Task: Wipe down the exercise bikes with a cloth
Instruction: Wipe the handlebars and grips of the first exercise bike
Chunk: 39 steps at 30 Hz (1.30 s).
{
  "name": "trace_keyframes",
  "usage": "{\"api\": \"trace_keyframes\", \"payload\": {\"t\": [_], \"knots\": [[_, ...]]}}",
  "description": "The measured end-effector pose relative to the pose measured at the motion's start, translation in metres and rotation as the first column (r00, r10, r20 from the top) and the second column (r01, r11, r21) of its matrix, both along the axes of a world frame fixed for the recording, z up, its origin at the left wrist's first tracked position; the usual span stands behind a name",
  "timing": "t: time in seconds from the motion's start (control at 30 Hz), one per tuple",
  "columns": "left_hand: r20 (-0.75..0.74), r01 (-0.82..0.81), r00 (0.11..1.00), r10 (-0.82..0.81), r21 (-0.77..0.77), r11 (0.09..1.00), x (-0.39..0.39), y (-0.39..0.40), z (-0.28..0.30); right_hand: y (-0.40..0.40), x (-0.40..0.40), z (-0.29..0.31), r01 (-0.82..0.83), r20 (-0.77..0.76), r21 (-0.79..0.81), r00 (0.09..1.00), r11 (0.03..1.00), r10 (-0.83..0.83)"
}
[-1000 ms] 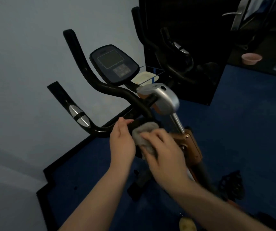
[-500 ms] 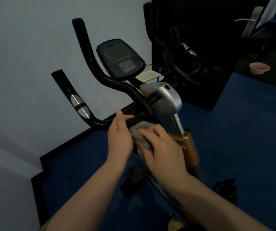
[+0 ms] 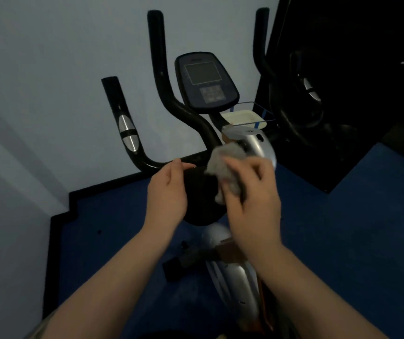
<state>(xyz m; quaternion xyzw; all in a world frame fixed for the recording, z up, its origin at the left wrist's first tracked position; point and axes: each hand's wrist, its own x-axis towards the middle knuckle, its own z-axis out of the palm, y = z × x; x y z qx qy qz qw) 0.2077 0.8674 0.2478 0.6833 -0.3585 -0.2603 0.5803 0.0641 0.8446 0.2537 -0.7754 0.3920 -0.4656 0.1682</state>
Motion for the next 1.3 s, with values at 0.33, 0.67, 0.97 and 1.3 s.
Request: {"api": "trace_keyframes", "payload": {"t": [0.33, 0.67, 0.97, 1.3], "knots": [[0.256, -0.122, 0.961, 0.101, 0.067, 0.99, -0.011, 0.01, -0.002, -0.004, -0.007, -0.021, -0.2, 0.212, 0.395, 0.969, 0.896, 0.123], [0.259, -0.165, 0.958, 0.127, 0.129, 0.978, -0.013, 0.011, 0.003, -0.029, 0.007, 0.001, -0.227, -0.151, 0.327, 0.946, 0.917, 0.288], [0.277, -0.181, 0.951, 0.141, 0.125, 0.976, -0.014, 0.01, 0.002, -0.052, 0.028, 0.012, -0.167, -0.367, 0.252, 0.895, 0.953, 0.254], [0.281, -0.174, 0.95, 0.138, 0.108, 0.979, -0.014, 0.009, 0.002, -0.055, 0.025, 0.012, -0.188, -0.492, 0.203, 0.829, 0.961, 0.266]]}}
